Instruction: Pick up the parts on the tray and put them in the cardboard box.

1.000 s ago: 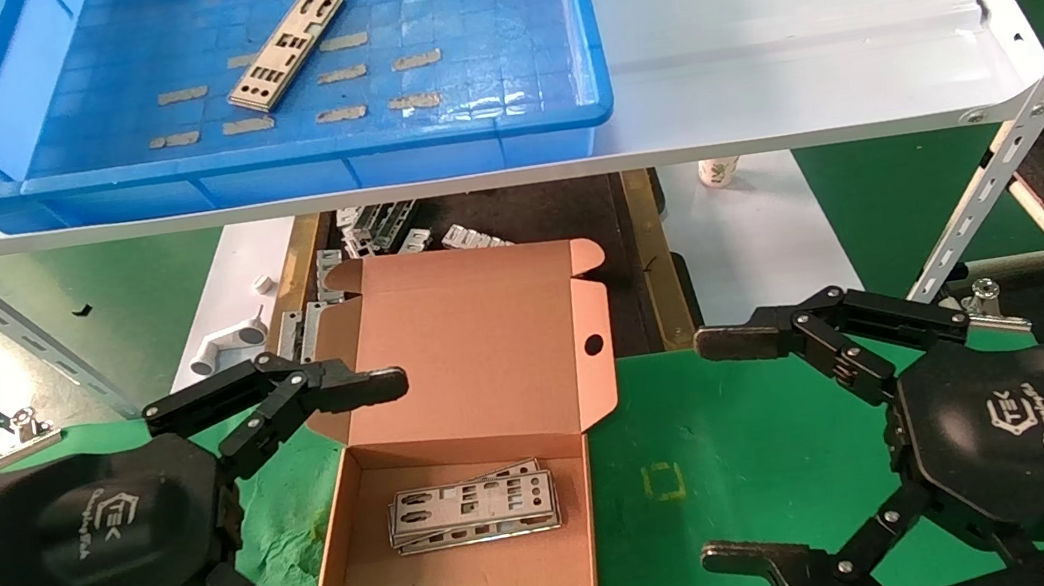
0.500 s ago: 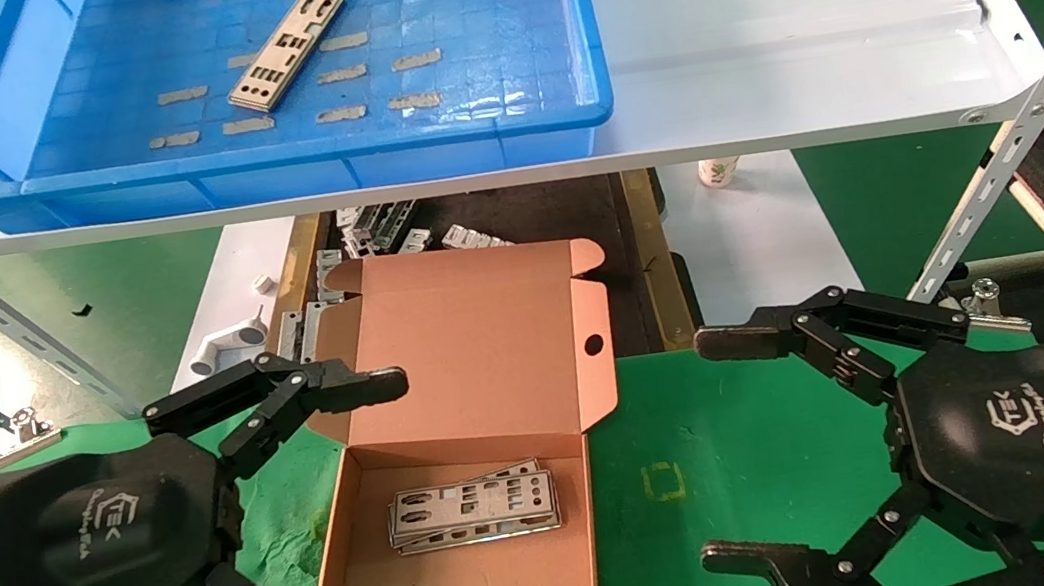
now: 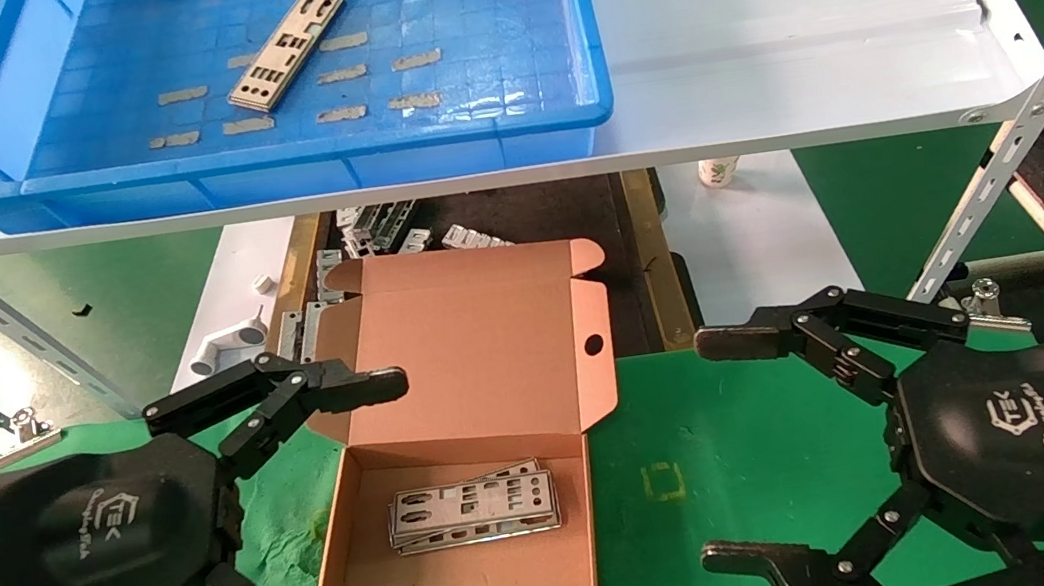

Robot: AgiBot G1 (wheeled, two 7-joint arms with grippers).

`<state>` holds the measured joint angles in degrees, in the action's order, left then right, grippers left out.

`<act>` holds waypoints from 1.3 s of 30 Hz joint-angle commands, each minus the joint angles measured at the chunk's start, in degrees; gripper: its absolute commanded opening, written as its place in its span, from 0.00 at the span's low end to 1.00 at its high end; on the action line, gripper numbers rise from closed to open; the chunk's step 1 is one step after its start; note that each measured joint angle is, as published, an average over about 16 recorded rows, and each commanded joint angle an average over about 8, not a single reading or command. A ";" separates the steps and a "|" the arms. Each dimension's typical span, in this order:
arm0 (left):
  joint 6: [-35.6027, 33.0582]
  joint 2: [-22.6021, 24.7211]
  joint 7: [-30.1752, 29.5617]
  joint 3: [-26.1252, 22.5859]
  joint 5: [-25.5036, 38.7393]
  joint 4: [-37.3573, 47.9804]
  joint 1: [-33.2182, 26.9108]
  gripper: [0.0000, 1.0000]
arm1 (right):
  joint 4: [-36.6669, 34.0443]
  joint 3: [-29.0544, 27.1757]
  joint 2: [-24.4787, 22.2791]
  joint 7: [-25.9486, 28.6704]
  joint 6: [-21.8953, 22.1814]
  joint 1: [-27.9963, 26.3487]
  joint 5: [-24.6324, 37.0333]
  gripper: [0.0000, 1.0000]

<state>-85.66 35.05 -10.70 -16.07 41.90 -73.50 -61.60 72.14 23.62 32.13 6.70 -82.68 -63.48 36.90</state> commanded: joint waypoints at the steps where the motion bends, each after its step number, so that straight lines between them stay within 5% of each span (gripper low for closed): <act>1: 0.00 0.00 0.00 0.00 0.00 0.00 0.00 1.00 | 0.00 0.00 0.00 0.00 0.00 0.00 0.00 1.00; 39: 0.00 0.00 0.00 0.00 0.00 0.00 0.00 1.00 | 0.00 0.00 0.00 0.00 0.00 0.00 0.00 1.00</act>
<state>-85.66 35.05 -10.70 -16.07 41.90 -73.50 -61.60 72.14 23.62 32.13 6.70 -82.68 -63.48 36.90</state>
